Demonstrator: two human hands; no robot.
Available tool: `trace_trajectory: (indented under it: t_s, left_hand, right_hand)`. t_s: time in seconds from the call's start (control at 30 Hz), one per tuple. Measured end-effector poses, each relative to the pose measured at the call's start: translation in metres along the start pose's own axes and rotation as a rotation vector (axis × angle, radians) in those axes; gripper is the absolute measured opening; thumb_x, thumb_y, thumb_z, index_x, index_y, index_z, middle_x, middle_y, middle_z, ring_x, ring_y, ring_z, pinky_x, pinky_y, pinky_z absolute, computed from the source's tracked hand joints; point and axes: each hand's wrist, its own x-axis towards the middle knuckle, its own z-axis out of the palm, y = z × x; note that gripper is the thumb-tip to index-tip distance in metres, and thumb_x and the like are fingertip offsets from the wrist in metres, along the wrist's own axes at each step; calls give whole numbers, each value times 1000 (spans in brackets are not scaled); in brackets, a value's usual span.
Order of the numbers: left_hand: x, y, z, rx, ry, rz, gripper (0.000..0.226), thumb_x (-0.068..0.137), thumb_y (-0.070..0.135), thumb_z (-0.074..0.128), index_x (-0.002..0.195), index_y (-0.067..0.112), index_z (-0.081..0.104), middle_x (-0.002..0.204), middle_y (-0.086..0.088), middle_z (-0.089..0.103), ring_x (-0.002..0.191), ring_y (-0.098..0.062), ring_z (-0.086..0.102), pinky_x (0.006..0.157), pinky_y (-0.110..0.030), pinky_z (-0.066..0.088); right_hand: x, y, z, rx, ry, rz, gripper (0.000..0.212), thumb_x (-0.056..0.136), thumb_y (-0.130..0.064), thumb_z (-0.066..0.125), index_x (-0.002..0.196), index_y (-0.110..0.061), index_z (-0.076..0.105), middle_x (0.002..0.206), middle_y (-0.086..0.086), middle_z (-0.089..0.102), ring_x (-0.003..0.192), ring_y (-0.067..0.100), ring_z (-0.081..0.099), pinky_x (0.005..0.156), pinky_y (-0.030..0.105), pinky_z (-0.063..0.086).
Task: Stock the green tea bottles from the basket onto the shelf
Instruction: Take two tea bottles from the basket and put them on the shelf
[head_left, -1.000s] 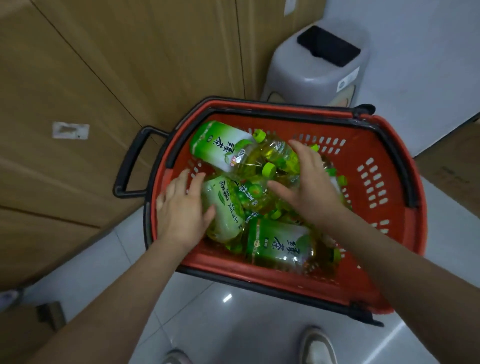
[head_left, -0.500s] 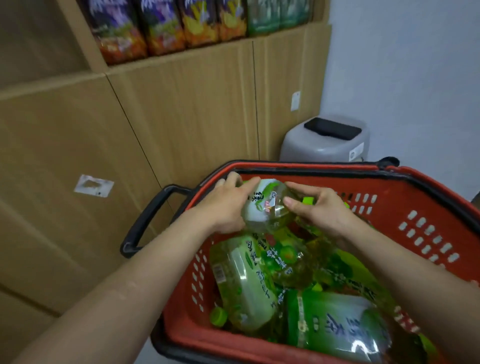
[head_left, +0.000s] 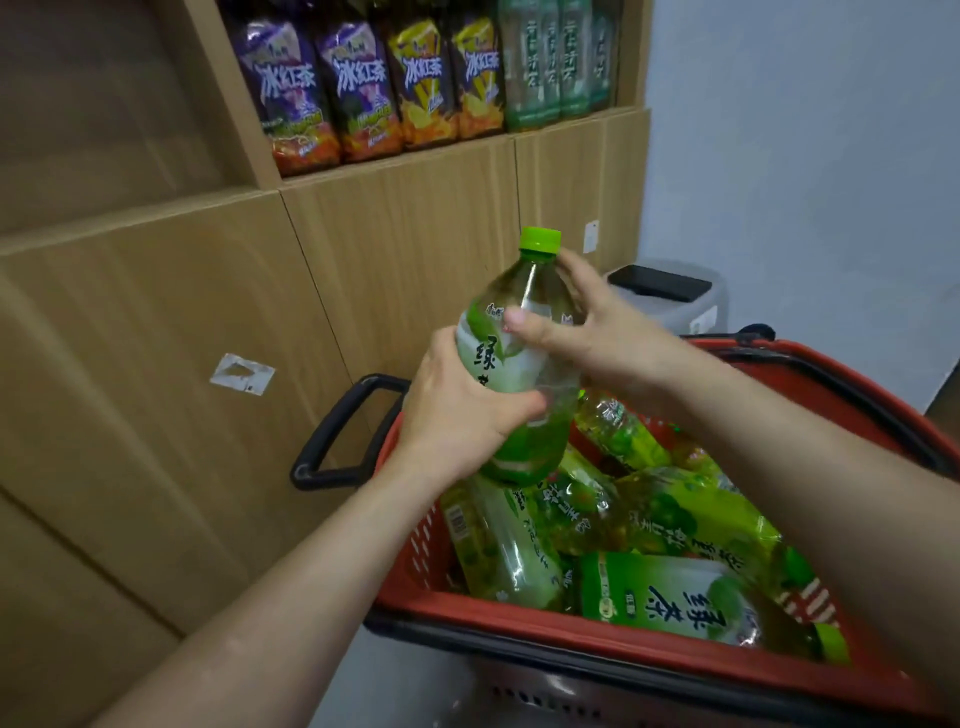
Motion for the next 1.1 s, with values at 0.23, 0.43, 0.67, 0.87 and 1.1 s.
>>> trace_trajectory:
  t_s: [0.23,0.43,0.67,0.87,1.1]
  left_hand:
    - [-25,14,14,57,-206,53,92,59,62,75,133,25,35,123,9,46,112,-9,46,91,-30,41]
    - [4,-2,11,327,-399,85,51,84,57,56,116,18,65,115,4,66,107,-12,59,89,-28,46]
    - [17,-33,57,963,-824,-259,86,81,70,48,130,0,49,138,-16,50,121,-33,51,99,-39,43]
    - [24,-31,60,676,-766,-420,106,67,60,73,147,11,23,153,-11,29,136,-31,34,107,-40,35]
    - [-1,-7,16,584,-570,-62,108,59,61,76,146,41,15,129,-10,53,117,-27,53,90,-32,43]
  right_hand:
    - [-26,30,-18,143,140,59,63,62,-31,84,119,-19,61,106,4,73,95,21,72,86,42,57]
    - [-34,31,-70,137,232,11,43,76,-18,76,116,-20,58,90,-5,69,65,3,68,53,18,52]
    - [-31,52,-76,-40,248,10,82,56,-42,84,131,-27,54,121,-5,62,105,13,63,92,39,53]
    - [-33,71,-75,-90,221,40,64,63,-31,85,120,-33,56,100,-21,57,99,12,61,92,38,52]
    - [-39,65,-74,-159,213,44,76,54,-38,87,124,-30,57,106,-8,65,99,16,65,93,43,53]
